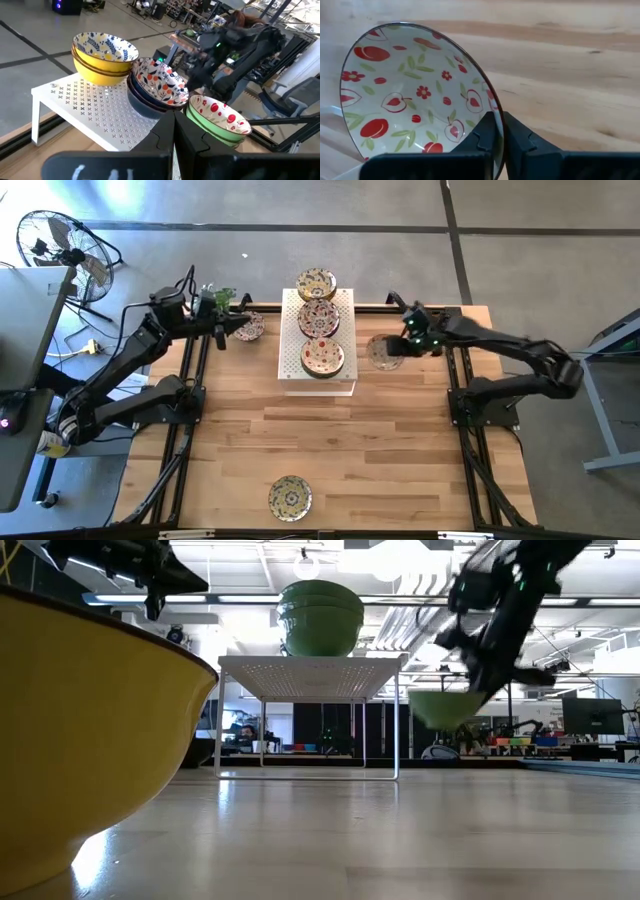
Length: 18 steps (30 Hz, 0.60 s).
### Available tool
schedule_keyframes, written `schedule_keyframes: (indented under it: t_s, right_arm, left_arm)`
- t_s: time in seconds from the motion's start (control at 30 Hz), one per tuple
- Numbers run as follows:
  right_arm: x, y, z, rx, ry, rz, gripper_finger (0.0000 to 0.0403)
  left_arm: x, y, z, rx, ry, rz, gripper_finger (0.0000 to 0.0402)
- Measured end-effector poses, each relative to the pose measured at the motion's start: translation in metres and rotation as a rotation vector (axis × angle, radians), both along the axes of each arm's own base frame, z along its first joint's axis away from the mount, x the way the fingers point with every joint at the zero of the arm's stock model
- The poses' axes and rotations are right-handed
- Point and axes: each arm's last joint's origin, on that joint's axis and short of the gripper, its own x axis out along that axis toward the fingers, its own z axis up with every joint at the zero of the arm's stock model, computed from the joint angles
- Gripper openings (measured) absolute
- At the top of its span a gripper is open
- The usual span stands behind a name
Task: Pick & Place Mini bowls
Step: Stack the red patterned bowl on top of the red patterned bowl on the shelf
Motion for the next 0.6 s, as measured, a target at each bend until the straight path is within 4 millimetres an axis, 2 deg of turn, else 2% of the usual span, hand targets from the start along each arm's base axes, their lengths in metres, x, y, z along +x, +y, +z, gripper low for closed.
schedule_keyframes:
  t_s: [0.17, 0.33, 0.47, 0.6]
  right_arm:
    - [-0.02, 0.012, 0.066, -0.078, 0.029, -0.038, 0.0005]
    - [-0.021, 0.027, 0.134, -0.113, -0.075, -0.024, 0.0007]
    - [0.002, 0.037, 0.174, -0.132, -0.155, 0.007, 0.0004]
    - [0.039, 0.043, 0.198, -0.123, -0.201, 0.075, 0.0007]
  left_arm:
    - [-0.002, -0.003, 0.002, 0.03, -0.006, 0.002, 0.0]
    - [-0.002, -0.003, 0.002, 0.033, -0.005, 0.001, 0.0]
    - [-0.002, -0.003, 0.002, 0.038, -0.003, 0.001, 0.0]
    - [-0.002, -0.003, 0.002, 0.04, -0.002, 0.001, 0.0]
